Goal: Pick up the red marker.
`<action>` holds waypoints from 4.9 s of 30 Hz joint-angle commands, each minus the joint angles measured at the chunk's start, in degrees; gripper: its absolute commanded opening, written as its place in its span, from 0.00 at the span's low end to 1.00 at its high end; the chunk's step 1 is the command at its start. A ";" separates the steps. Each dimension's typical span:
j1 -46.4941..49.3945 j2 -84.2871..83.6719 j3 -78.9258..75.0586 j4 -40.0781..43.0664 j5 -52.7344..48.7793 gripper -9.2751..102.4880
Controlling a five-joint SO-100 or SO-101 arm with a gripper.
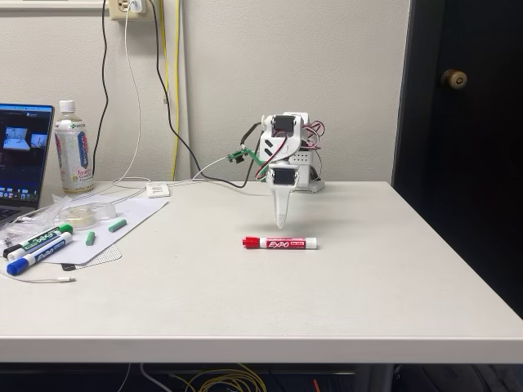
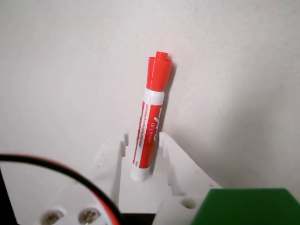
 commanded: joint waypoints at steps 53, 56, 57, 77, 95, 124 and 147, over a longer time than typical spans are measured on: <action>-1.93 -5.80 -4.13 -3.34 0.35 0.08; -2.02 -5.80 -5.27 -2.90 0.35 0.08; -2.02 -5.80 -6.15 -2.11 0.26 0.09; -0.70 52.03 23.55 12.30 -0.62 0.08; -2.46 102.13 54.76 -4.04 2.29 0.08; -3.96 132.45 114.35 -47.81 17.23 0.08; -5.45 139.39 121.38 -48.96 18.72 0.08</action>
